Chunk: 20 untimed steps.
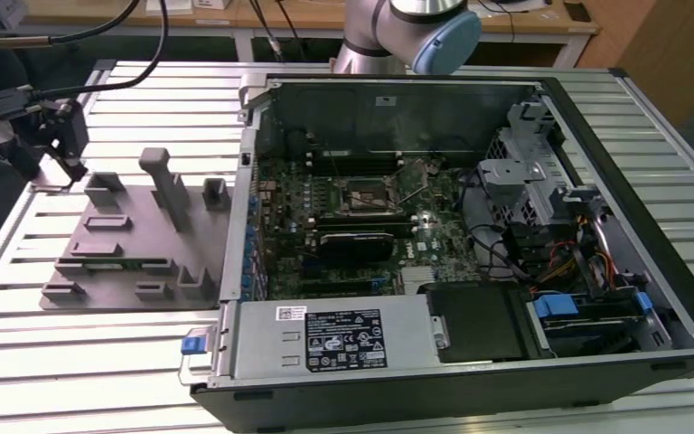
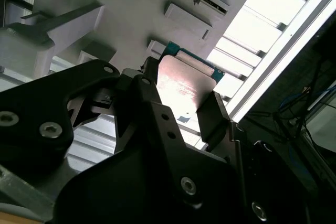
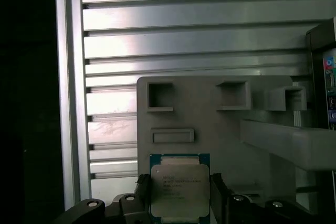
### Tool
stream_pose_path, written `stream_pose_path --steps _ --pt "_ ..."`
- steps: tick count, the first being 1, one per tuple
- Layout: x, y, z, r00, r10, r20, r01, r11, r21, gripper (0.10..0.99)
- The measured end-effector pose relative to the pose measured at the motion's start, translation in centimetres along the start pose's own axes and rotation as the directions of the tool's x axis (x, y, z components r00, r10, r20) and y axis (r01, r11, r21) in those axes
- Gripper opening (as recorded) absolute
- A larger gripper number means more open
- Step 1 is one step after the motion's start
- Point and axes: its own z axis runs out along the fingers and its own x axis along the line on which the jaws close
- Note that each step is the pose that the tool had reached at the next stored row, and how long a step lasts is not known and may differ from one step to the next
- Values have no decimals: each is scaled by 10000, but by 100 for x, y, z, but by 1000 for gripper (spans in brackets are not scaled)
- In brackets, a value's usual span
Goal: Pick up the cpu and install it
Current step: 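Pick up the cpu and move it towards the insertion slot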
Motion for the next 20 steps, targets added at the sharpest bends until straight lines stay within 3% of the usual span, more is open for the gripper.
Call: stream_pose_path --steps 20 --pt "-4 7 -161 10000 -1 -1 1 10000 1 541"
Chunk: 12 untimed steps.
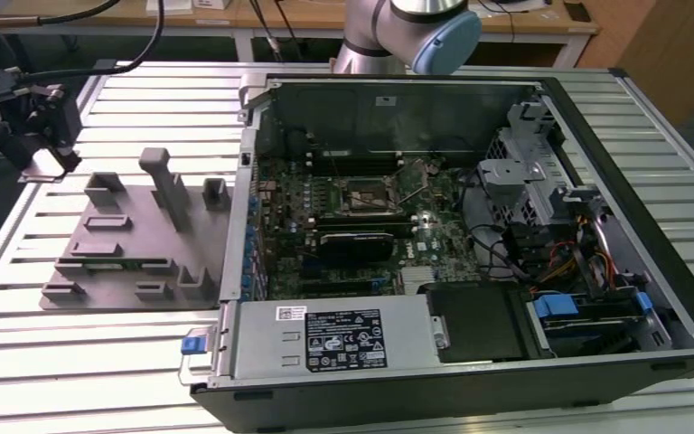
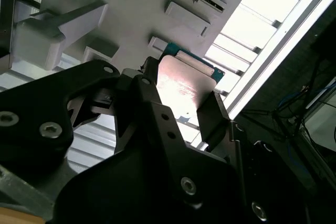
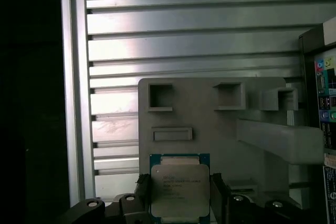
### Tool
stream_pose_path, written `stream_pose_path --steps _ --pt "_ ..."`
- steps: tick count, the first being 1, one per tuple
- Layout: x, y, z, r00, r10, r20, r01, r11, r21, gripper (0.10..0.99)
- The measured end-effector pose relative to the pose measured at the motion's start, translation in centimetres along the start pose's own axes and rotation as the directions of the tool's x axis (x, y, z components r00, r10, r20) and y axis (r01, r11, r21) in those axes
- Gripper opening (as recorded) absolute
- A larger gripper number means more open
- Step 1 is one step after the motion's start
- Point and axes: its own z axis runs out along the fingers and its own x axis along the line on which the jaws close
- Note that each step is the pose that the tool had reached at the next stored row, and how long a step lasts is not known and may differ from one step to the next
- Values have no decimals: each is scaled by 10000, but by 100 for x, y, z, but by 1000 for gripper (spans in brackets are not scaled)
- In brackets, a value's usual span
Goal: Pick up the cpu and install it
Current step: 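Pick up the cpu and move it towards the insertion slot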
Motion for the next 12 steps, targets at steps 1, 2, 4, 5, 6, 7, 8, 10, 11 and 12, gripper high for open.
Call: stream_pose_path --steps 1,2,4,5,6,7,8,10,11,12 --pt "0 1 -11 10000 0 0 0 10000 -1 541" --pt "-1 1 -22 10000 0 0 0 10000 0 541" --pt "-1 3 -49 10000 0 0 0 10000 0 541" --pt "-2 3 -61 10000 0 1 0 10000 -1 541" --pt "-2 4 -76 10000 0 1 0 10000 -1 541" --pt "-2 4 -89 10000 0 1 0 10000 -1 541" --pt "-2 5 -102 10000 1 1 -1 10000 -1 541" --pt "-3 6 -129 10000 0 0 0 10000 0 541" --pt "-3 6 -142 10000 0 0 0 10000 0 541" --pt "-4 7 -155 10000 0 0 0 10000 -1 541"
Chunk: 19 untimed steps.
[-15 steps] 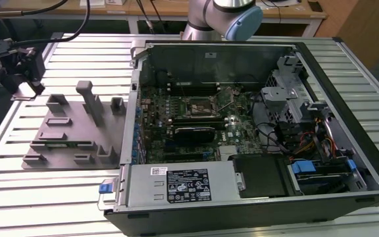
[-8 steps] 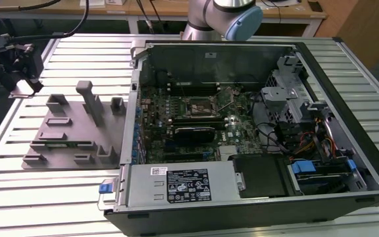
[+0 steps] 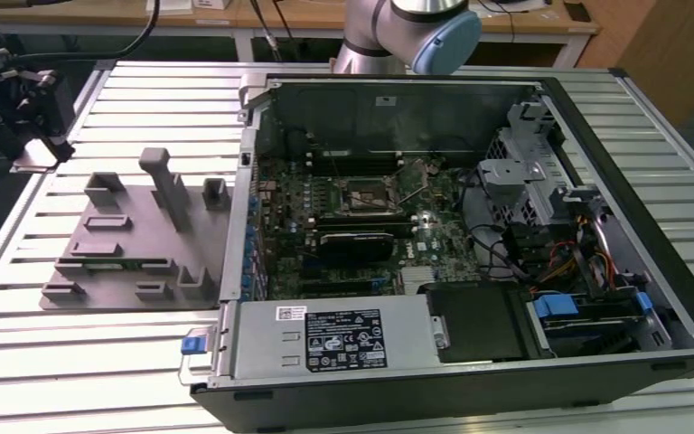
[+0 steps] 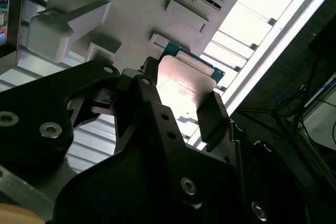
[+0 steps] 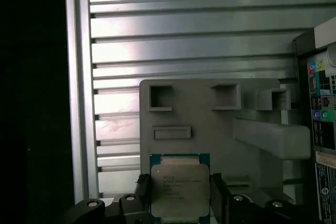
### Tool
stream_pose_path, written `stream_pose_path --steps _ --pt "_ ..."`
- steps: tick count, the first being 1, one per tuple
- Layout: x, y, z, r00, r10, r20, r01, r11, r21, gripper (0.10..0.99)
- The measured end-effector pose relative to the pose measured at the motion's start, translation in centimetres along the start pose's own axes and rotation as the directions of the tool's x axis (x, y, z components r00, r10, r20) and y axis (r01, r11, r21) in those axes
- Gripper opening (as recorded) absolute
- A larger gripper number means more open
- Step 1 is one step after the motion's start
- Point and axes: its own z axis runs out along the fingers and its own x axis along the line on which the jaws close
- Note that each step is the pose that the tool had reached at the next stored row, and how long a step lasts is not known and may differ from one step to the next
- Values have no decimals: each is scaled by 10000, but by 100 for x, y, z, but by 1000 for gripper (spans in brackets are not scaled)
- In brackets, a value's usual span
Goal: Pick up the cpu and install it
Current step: 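Pick up the cpu and move it towards the insertion slot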
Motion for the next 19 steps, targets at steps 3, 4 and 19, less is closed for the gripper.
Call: stream_pose_path --steps 3,4,19 --pt "-1 2 -40 10000 0 0 0 10000 0 541" --pt "-1 2 -51 10000 0 0 0 10000 0 541" --pt "-6 10 -237 10000 0 0 0 10000 0 541"
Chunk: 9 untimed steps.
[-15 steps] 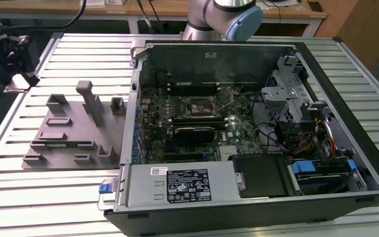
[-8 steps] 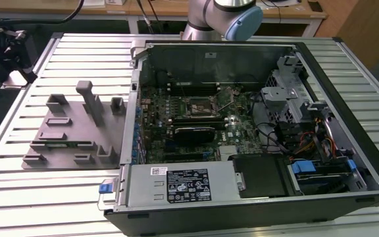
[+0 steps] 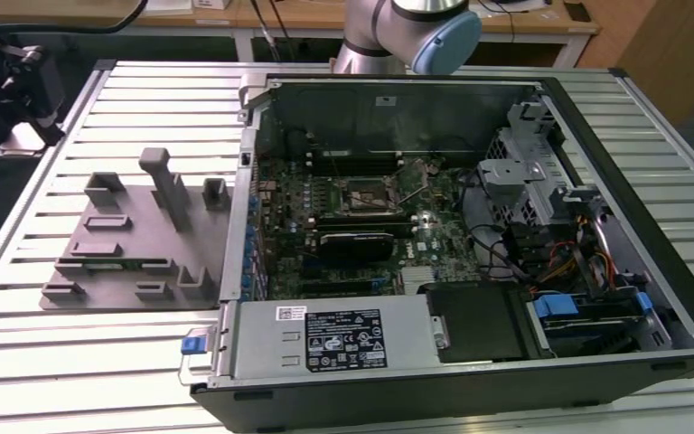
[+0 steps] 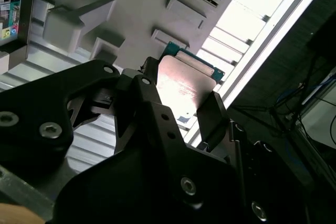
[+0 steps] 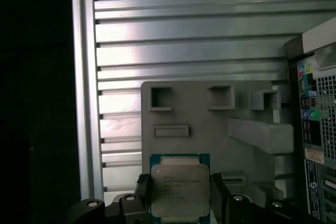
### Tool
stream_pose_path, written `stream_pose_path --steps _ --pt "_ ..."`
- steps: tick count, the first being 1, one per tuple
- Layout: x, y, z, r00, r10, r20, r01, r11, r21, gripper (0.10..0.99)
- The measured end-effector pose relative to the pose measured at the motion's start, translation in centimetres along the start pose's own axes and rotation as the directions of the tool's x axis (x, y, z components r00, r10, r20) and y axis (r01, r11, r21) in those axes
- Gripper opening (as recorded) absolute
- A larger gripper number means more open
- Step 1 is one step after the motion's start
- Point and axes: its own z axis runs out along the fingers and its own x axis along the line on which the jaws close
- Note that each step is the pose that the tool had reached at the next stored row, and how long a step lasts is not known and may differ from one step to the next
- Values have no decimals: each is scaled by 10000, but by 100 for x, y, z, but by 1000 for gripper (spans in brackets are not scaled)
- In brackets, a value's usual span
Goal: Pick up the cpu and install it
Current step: 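Pick up the cpu and move it towards the insertion slot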
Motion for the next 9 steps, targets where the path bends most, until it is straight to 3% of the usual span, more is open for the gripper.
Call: stream_pose_path --steps 9 --pt "-3 6 -124 10000 0 -1 0 10000 0 541"
